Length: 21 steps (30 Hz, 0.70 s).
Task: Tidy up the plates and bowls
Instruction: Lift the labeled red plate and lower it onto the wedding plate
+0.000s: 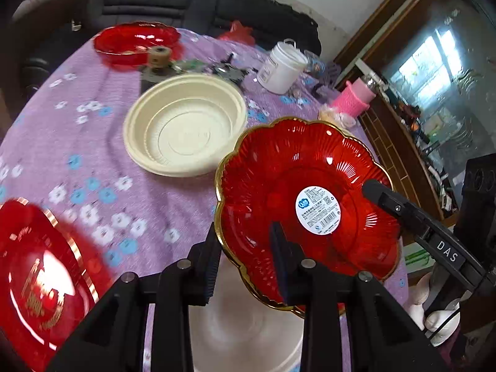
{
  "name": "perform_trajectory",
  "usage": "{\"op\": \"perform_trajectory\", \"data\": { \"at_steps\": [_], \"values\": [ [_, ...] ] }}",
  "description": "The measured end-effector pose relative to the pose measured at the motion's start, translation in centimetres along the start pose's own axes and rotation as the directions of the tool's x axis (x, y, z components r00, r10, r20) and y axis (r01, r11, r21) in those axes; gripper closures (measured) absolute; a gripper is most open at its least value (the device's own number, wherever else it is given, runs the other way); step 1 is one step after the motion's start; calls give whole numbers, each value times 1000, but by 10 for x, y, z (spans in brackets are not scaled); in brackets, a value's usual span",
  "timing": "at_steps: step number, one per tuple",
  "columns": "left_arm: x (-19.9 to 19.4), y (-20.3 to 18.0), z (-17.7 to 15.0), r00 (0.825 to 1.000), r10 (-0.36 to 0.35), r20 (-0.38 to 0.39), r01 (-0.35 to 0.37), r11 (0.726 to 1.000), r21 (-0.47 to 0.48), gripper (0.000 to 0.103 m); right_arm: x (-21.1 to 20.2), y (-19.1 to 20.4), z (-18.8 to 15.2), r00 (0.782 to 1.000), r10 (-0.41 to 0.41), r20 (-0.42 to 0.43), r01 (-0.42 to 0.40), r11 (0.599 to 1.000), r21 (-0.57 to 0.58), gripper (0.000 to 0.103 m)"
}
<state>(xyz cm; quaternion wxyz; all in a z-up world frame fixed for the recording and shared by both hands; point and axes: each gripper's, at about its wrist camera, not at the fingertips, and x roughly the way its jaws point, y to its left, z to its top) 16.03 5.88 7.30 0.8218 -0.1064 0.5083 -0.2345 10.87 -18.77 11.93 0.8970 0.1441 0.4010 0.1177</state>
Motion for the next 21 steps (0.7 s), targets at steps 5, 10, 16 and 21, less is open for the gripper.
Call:
{"op": "perform_trajectory", "data": {
  "at_steps": [5, 10, 16, 21],
  "values": [
    [-44, 28, -24, 998, -14, 58, 17, 998, -55, 74, -9, 39, -9, 999, 36, 2, -36, 998, -53, 80],
    [-84, 59, -44, 992, 21, 127, -8, 995, -99, 74, -7, 88, -19, 997, 73, -12, -74, 991, -116, 80],
    [-122, 115, -70, 978, 109, 176, -75, 979, -187, 74, 28, 149, -37, 989, 124, -79, -135, 977, -163, 80],
    [-133, 172, -88, 969, 175, 175, -118, 948, -295, 74, 73, 189, -54, 973, 156, -171, -186, 966, -178, 80]
  ]
}}
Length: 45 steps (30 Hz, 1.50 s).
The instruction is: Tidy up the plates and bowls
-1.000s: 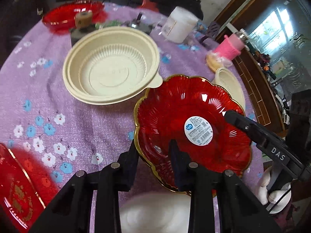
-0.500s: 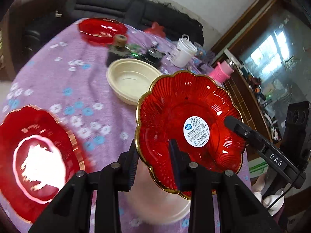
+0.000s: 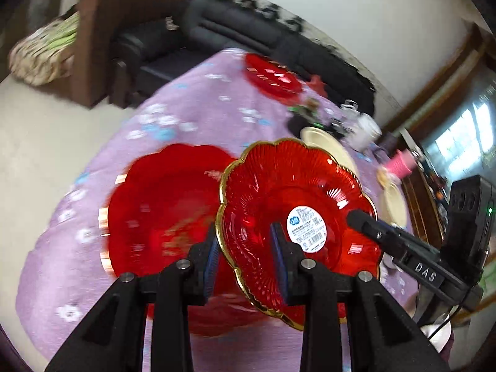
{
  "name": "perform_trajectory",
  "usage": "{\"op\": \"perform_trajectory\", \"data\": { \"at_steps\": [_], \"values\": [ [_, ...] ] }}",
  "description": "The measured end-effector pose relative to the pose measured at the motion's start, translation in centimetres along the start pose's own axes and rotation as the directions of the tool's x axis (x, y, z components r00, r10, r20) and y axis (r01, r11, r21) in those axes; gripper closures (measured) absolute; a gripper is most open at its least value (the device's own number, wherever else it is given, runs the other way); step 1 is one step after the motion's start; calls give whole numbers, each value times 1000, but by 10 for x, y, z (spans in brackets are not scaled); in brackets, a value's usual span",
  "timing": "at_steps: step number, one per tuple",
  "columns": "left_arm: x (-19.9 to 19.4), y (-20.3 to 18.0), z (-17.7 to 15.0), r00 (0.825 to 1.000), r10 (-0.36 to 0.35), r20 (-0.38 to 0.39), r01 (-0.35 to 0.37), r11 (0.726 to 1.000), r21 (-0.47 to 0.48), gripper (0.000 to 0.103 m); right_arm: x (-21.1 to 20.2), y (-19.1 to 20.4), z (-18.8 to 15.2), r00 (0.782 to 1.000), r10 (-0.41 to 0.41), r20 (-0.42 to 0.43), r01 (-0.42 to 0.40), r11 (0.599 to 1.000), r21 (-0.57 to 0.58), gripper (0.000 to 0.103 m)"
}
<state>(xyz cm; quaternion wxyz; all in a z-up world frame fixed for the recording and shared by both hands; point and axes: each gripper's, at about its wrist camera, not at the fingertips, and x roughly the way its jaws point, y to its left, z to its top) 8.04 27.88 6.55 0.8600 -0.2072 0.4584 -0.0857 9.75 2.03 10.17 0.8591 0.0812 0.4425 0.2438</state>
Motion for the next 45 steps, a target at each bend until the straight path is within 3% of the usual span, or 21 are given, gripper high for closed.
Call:
{"op": "perform_trajectory", "data": {
  "at_steps": [6, 11, 18, 21, 24, 26, 28, 29, 30, 31, 32, 34, 39, 42, 45],
  "values": [
    [18, 41, -3, 996, 83, -28, -85, 995, -58, 73, 66, 24, -12, 993, -3, -116, 0, 1000, -31, 80],
    [31, 54, -4, 988, 143, -50, -147, 987, -69, 70, 97, 29, -20, 985, -30, -170, 23, 999, -44, 79],
    [29, 46, -4, 987, 160, -35, -161, 987, -23, 49, 111, 49, -26, 980, -126, -152, 105, 985, -135, 74],
    [33, 39, -6, 981, 186, -55, -185, 982, 22, 45, 111, 54, -28, 979, -159, -129, 136, 976, -173, 72],
    [42, 30, -9, 965, 256, -59, -251, 964, 84, 44, 107, 58, -28, 976, -190, -104, 166, 965, -204, 71],
    [50, 21, -11, 944, 328, -44, -319, 938, 136, 44, 104, 61, -29, 974, -209, -81, 187, 957, -221, 71],
    [53, 11, -13, 912, 410, 7, -403, 893, 201, 43, 98, 65, -30, 967, -251, -34, 234, 939, -251, 68],
    [54, 2, -15, 876, 479, 62, -477, 841, 256, 43, 95, 69, -31, 960, -279, 3, 269, 921, -281, 64],
    [54, -1, -16, 863, 498, 83, -501, 821, 274, 42, 93, 74, -33, 954, -299, 36, 294, 901, -318, 63],
    [51, -4, -17, 858, 504, 100, -510, 812, 284, 40, 92, 78, -35, 941, -331, 69, 333, 873, -355, 53],
    [47, -5, -16, 871, 482, 100, -489, 826, 279, 39, 89, 81, -36, 932, -350, 97, 360, 854, -376, 43],
    [37, -2, -12, 895, 437, 88, -445, 862, 242, 37, 77, 82, -36, 930, -339, 141, 367, 848, -383, 39],
    [-2, 1, -11, 936, 326, 133, -342, 931, 130, 34, 34, 59, -30, 951, -259, 172, 296, 921, -252, 36],
    [-30, -13, -22, 943, 255, 212, -283, 953, 112, 27, -1, 33, -39, 961, -191, 201, 222, 964, -147, 31],
    [-50, -33, -40, 945, 181, 273, -222, 967, 125, 20, -31, 7, -57, 962, -159, 223, 176, 983, -58, 31]
  ]
}}
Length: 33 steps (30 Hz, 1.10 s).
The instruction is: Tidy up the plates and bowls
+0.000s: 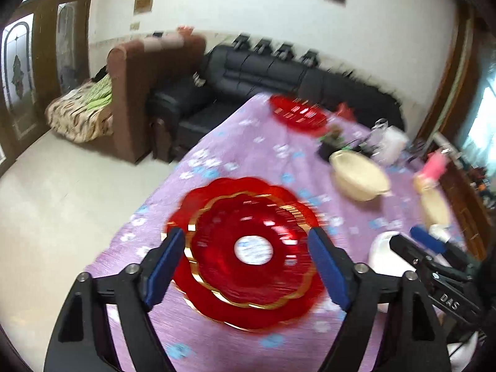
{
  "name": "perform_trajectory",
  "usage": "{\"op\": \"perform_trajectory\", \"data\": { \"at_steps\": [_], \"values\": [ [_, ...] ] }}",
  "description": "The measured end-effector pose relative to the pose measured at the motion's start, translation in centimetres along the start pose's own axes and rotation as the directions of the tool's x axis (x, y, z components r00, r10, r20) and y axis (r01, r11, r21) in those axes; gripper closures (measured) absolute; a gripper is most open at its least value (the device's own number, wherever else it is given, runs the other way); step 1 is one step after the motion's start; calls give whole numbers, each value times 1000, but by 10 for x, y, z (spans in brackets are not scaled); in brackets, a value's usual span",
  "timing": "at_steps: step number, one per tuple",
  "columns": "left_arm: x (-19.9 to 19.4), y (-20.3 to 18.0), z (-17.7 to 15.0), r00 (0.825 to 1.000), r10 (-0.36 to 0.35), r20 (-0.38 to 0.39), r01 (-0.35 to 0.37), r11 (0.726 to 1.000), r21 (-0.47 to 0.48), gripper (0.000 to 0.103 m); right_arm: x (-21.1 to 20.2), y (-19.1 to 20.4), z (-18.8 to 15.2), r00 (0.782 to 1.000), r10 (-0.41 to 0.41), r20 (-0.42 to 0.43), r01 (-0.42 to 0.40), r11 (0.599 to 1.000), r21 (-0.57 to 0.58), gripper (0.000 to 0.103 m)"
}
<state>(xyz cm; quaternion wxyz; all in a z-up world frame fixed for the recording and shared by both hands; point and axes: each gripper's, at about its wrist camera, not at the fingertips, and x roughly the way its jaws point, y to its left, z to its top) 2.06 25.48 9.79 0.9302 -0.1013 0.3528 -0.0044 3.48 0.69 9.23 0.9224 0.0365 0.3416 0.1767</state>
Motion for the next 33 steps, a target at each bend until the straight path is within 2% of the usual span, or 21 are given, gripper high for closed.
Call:
{"op": "perform_trajectory", "data": {
  "at_steps": [3, 7, 10, 12, 15, 17, 21, 24, 26, 28, 30, 33],
  "values": [
    [-11, -22, -9, 997, -75, 13, 75, 997, 6, 18, -33, -44, -20, 1000, -17, 25, 14, 994, 111, 31],
    [-4, -59, -22, 989, -143, -30, 144, 989, 44, 18, -78, -123, -46, 991, -127, 47, 110, 956, 271, 31],
    [5, -89, -33, 982, -179, -63, 184, 980, 79, 18, -109, -187, -70, 972, -234, 20, 207, 895, 396, 31],
    [11, -111, -40, 974, -208, -88, 217, 971, 103, 18, -121, -220, -83, 961, -275, -9, 248, 849, 467, 31],
    [17, -139, -48, 966, -230, -119, 246, 958, 146, 18, -132, -267, -104, 956, -287, -51, 265, 783, 563, 31],
    [21, -164, -52, 956, -250, -152, 276, 943, 185, 18, -130, -283, -109, 954, -291, -70, 276, 766, 580, 31],
    [22, -200, -58, 943, -271, -192, 312, 922, 229, 18, -109, -306, -109, 962, -261, -84, 258, 759, 597, 31],
    [22, -225, -56, 938, -278, -206, 326, 909, 259, 18, -96, -312, -106, 968, -239, -77, 238, 775, 585, 39],
    [24, -242, -53, 933, -283, -220, 337, 902, 270, 18, -85, -315, -106, 976, -208, -65, 206, 780, 591, 49],
    [33, -257, -47, 925, -289, -249, 352, 896, 270, 18, -77, -317, -109, 983, -172, -65, 176, 788, 590, 72],
    [47, -275, -44, 914, -297, -278, 368, 894, 255, 18, -72, -319, -112, 985, -157, -68, 167, 793, 586, 77],
    [78, -308, -42, 897, -300, -325, 381, 897, 223, 18, -75, -318, -112, 981, -181, -69, 188, 804, 564, 84]
  ]
}}
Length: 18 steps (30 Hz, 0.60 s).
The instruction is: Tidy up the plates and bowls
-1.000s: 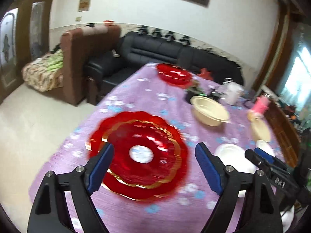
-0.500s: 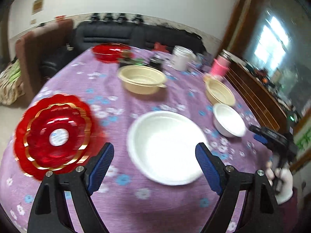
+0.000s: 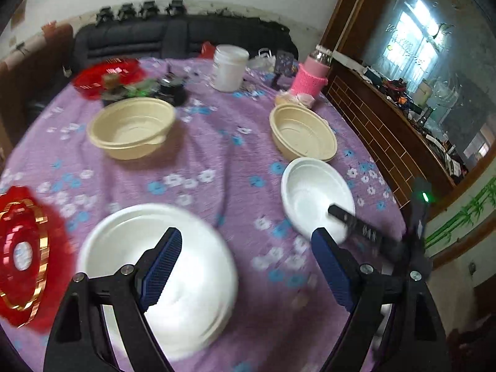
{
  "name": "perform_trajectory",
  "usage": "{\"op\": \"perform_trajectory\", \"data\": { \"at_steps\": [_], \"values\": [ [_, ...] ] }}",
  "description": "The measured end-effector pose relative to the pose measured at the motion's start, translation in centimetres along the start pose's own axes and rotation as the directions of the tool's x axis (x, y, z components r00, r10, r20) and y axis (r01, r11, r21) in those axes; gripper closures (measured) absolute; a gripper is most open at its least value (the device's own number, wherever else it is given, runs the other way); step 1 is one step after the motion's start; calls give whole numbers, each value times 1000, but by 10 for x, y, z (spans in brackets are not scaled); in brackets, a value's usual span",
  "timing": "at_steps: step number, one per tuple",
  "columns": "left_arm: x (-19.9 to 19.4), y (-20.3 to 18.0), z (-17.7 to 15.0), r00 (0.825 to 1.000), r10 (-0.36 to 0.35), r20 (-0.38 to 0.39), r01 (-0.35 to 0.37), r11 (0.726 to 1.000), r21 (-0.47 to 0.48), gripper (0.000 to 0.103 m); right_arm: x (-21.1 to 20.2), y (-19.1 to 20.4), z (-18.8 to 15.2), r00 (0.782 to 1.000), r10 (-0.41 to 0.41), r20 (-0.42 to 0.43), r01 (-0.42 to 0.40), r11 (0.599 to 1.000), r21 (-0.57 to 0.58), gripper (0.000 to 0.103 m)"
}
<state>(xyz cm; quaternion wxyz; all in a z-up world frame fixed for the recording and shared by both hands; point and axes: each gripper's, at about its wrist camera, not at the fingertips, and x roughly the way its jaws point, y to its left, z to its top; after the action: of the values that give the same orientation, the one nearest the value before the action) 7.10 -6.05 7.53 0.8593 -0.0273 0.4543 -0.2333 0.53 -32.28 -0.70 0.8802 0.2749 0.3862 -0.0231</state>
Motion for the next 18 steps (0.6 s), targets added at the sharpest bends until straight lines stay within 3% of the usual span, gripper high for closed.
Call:
{"op": "perform_trajectory", "data": {
  "at_steps": [4, 11, 12, 13, 14, 15, 18],
  "values": [
    [52, -23, 17, 996, -22, -92, 19, 999, -34, 18, 0, -7, -1, 1000, 21, -10, -21, 999, 28, 85],
    [131, -47, 33, 976, 30, -216, -38, 999, -32, 19, 5, -11, -2, 998, 43, -43, -40, 998, 49, 85],
    [135, -47, 34, 973, 25, -229, -35, 999, -37, 31, 6, -11, -2, 998, 47, -44, -45, 998, 47, 85],
    [142, -47, 33, 967, 11, -255, -23, 999, -45, 68, 6, -10, -2, 998, 50, -42, -48, 998, 44, 85],
    [150, -47, 31, 954, -17, -299, 0, 998, -57, 87, 6, -8, -1, 998, 55, -39, -53, 998, 42, 85],
    [153, -47, 29, 945, -34, -324, 11, 997, -71, 97, 5, -7, -1, 998, 59, -35, -57, 998, 38, 85],
    [139, -50, 24, 956, -29, -293, 11, 998, -62, 96, 2, -6, -1, 998, 55, -19, -55, 998, 32, 84]
  ]
}}
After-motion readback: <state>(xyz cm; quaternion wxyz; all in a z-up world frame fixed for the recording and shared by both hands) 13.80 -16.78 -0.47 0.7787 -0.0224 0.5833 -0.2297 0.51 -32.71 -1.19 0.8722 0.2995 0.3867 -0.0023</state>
